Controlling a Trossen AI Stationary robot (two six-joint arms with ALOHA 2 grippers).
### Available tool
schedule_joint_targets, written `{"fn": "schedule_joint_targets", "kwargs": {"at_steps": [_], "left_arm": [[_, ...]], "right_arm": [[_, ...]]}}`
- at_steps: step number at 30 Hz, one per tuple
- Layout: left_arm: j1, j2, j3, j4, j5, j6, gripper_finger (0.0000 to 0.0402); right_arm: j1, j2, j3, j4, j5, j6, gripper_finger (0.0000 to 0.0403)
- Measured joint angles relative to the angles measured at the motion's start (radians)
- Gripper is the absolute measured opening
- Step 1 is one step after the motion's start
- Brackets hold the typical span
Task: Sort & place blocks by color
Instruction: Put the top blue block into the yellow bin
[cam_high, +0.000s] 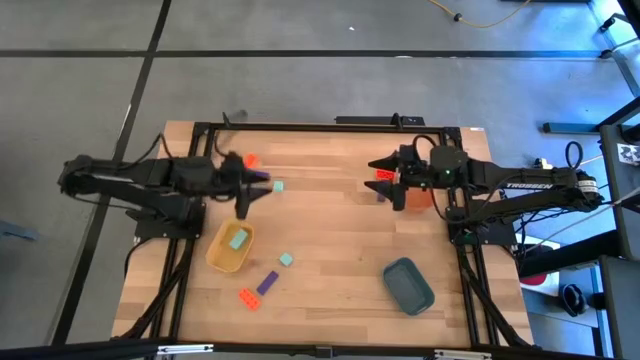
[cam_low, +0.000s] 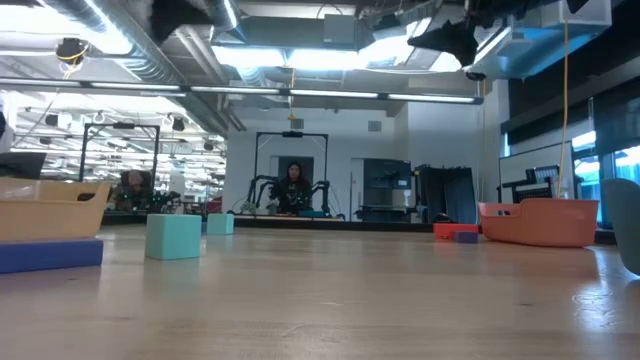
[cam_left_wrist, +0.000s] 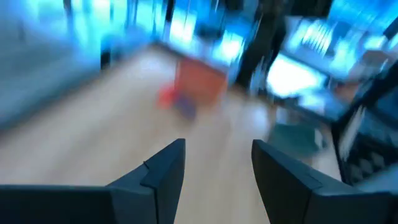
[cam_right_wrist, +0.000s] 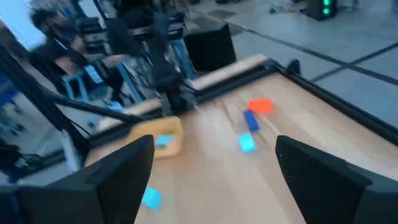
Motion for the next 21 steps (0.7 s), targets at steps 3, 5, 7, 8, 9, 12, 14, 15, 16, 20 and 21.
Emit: {"fn": "schedule_joint_targets", "kwargs": {"at_steps": [3,5,7,8,9,12,14,15,16,20,21], "left_arm": [[0.097,0.032,-0.006,0.155,0.102,0.090,0.0177],[0.150,0.045,-0.029,0.239,0.201,0.093,0.0177],[0.184,0.049,-0.073,0.319,0.278,0.073,0.0177],[0.194,0.049,-0.098,0.349,0.299,0.053,0.0177],[0.200,0.049,-0.125,0.375,0.309,0.033,0.0177],[0.201,0.049,-0.189,0.430,0.312,-0.027,0.0177],[0.200,0.049,-0.213,0.448,0.311,-0.048,0.0177],[0.198,0.049,-0.221,0.449,0.306,-0.051,0.0177],[0.196,0.049,-0.228,0.445,0.303,-0.051,0.0177],[0.184,0.055,-0.234,0.444,0.263,-0.037,0.0177],[0.183,0.056,-0.234,0.442,0.247,-0.033,0.0177]], "right_arm": [[0.000,0.000,0.000,0.052,-0.028,0.023,0.0338],[0.000,0.000,0.000,0.073,-0.035,0.025,0.0338],[0.000,-0.001,0.000,0.085,-0.035,0.025,0.0338],[0.000,-0.003,0.000,0.084,-0.035,0.025,0.0338],[0.000,-0.004,0.000,0.086,-0.036,0.025,0.0338],[0.000,-0.003,0.000,0.086,-0.035,0.025,0.0338],[0.000,-0.003,0.000,0.087,-0.035,0.026,0.0338],[0.000,-0.003,0.000,0.087,-0.035,0.025,0.0338],[0.000,-0.003,0.000,0.086,-0.035,0.026,0.0338],[0.000,-0.003,0.000,0.086,-0.035,0.026,0.0338],[0.000,-0.003,0.000,0.086,-0.035,0.026,0.0338]]}}
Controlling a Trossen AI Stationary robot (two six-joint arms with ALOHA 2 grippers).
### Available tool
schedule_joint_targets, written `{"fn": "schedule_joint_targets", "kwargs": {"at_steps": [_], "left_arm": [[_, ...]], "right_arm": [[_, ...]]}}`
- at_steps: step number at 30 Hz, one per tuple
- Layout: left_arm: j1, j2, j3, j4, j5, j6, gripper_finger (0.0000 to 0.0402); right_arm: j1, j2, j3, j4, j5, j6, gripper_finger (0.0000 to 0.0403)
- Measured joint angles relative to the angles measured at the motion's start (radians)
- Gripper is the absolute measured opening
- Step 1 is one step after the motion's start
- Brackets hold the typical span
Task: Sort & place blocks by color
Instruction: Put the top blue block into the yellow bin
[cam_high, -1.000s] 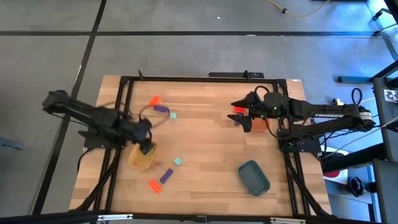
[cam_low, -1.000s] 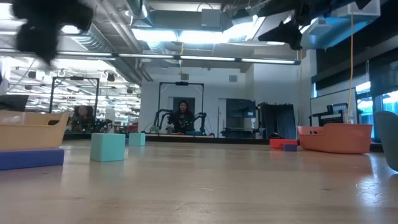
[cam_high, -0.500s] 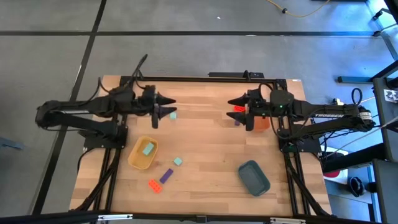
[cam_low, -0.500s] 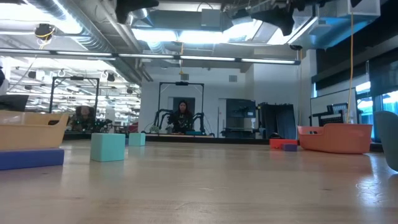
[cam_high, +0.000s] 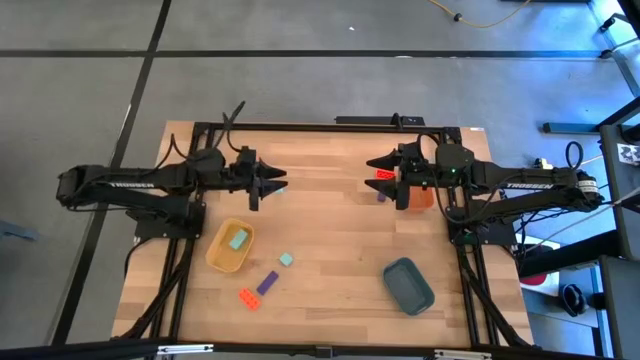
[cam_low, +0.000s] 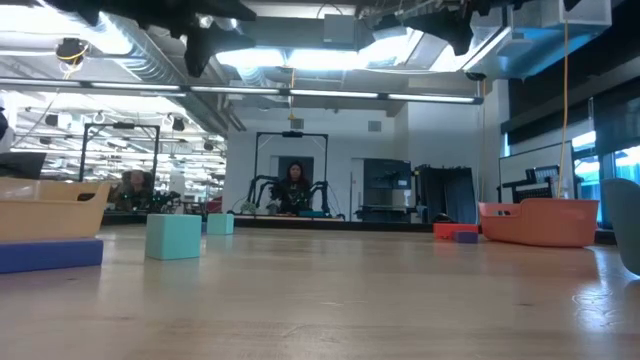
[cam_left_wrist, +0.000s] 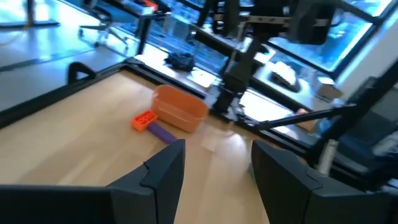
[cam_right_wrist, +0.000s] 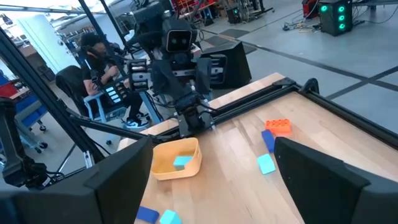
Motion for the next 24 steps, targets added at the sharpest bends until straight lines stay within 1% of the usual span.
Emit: {"fn": "schedule_joint_targets", "kwargs": {"at_steps": [13,24], "left_arm": [[0.000,0.000,-0.001,-0.001,-0.117,0.009,0.0177],[0.000,0.000,-0.001,-0.001,-0.122,0.009,0.0177]], "right_arm": [[0.000,0.000,0.000,-0.004,0.000,-0.004,0.0338],[0.000,0.000,0.000,-0.005,0.001,-0.006,0.0338]]}}
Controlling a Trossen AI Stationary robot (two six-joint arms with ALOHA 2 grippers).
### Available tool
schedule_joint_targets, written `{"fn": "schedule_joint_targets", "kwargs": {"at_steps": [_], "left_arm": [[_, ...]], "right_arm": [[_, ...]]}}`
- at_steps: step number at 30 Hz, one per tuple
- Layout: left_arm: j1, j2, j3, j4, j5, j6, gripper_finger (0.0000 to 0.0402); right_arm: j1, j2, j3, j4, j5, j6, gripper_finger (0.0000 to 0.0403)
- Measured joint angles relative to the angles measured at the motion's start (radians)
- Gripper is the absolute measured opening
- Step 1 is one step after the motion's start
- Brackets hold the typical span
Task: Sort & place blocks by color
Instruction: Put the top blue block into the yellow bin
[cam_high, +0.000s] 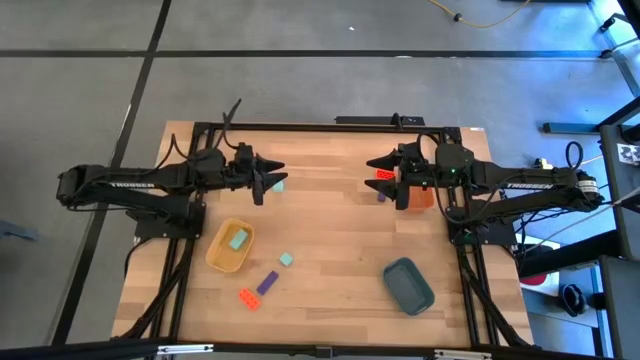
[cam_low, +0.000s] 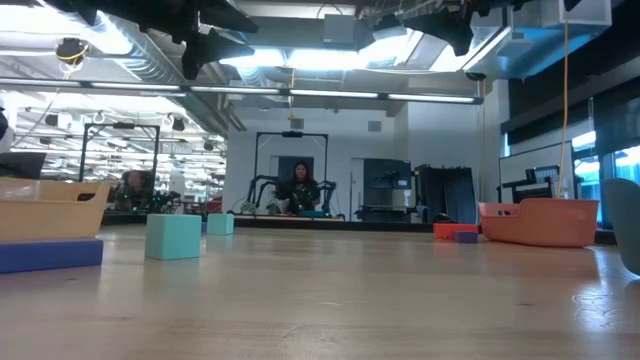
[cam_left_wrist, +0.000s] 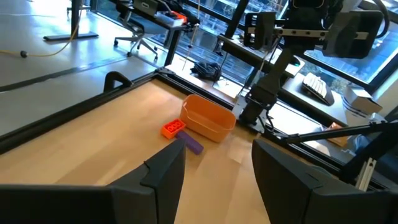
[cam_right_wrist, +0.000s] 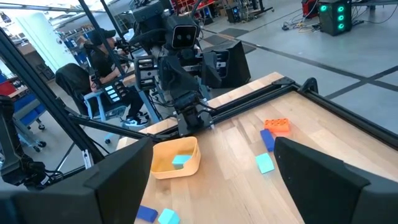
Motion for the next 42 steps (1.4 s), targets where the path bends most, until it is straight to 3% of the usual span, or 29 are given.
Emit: {"fn": "schedule_joint_targets", "kwargs": {"at_steps": [7,13,19,29,42], "left_arm": [[0.000,0.000,0.000,0.000,0.000,-0.002,0.0177],[0.000,0.000,0.006,-0.010,0.000,-0.095,0.0177],[-0.001,0.045,0.107,-0.186,-0.045,-0.132,0.0177],[0.025,0.355,0.416,-0.671,-0.173,-0.151,0.0186],[0.074,0.649,0.420,-0.711,-0.228,-0.449,0.0252]], "right_arm": [[0.000,0.000,0.000,-0.001,0.000,0.002,0.0338],[0.000,0.000,0.000,-0.001,0.001,0.003,0.0338],[0.000,0.001,0.000,-0.001,0.008,0.003,0.0338],[0.000,0.001,0.001,-0.013,0.008,0.004,0.0338],[0.000,0.001,0.001,-0.031,0.008,0.006,0.0338]]}}
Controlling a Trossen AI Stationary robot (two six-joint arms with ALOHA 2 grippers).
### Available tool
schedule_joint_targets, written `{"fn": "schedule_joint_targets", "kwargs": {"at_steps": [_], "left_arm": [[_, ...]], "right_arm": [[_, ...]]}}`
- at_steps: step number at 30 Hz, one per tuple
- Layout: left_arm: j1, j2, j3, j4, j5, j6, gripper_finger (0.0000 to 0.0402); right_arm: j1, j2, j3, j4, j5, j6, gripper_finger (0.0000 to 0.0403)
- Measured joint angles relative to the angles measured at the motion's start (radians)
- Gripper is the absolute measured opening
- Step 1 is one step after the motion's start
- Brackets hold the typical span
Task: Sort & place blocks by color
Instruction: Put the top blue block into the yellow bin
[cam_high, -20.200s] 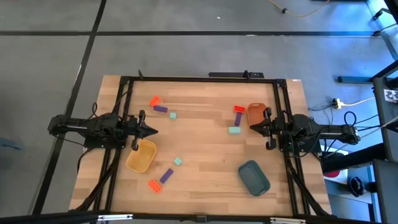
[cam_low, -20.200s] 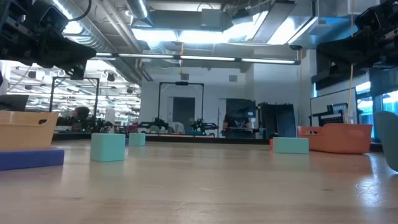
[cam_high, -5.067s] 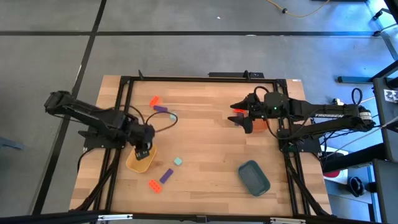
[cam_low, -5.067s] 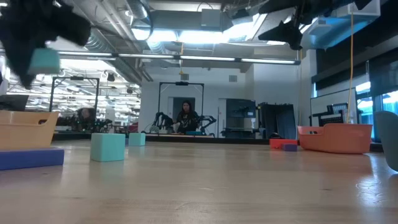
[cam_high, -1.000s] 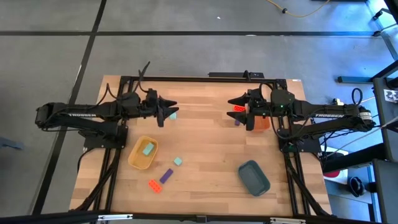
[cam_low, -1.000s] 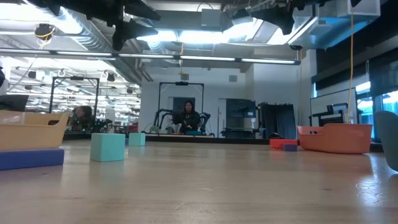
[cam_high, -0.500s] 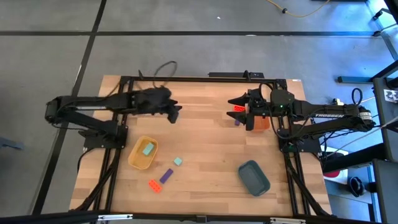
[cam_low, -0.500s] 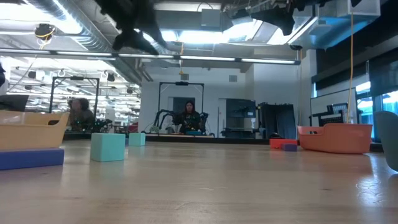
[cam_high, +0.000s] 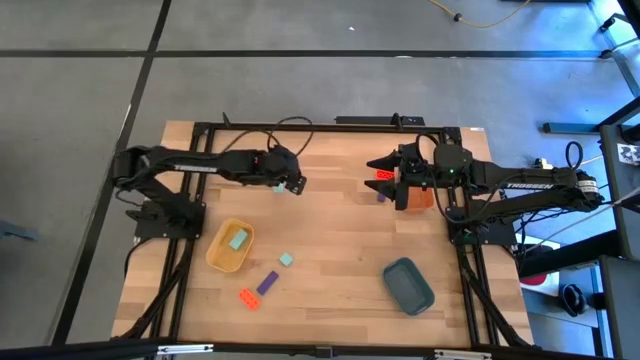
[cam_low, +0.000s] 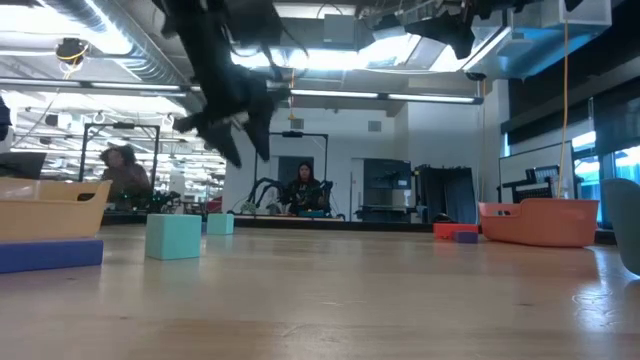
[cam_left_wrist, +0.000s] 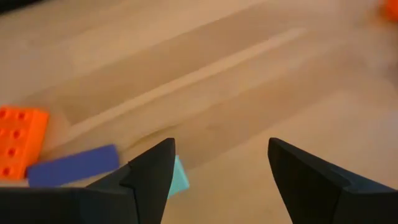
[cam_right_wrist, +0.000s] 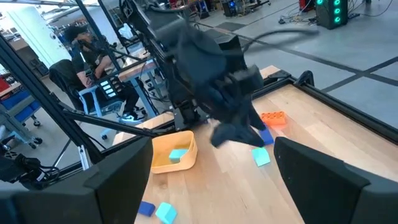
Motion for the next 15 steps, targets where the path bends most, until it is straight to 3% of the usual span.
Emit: {"fn": "schedule_joint_targets", "kwargs": {"at_steps": [8,15], "left_arm": [[0.017,0.120,0.000,-0.013,-0.028,-0.250,0.0253],[0.013,0.166,0.000,-0.046,-0.024,-0.286,0.0254]], "right_arm": [[0.000,0.000,0.000,-0.001,0.000,0.000,0.0338],[0.000,0.000,0.000,-0.001,0.000,0.000,0.0338]]}}
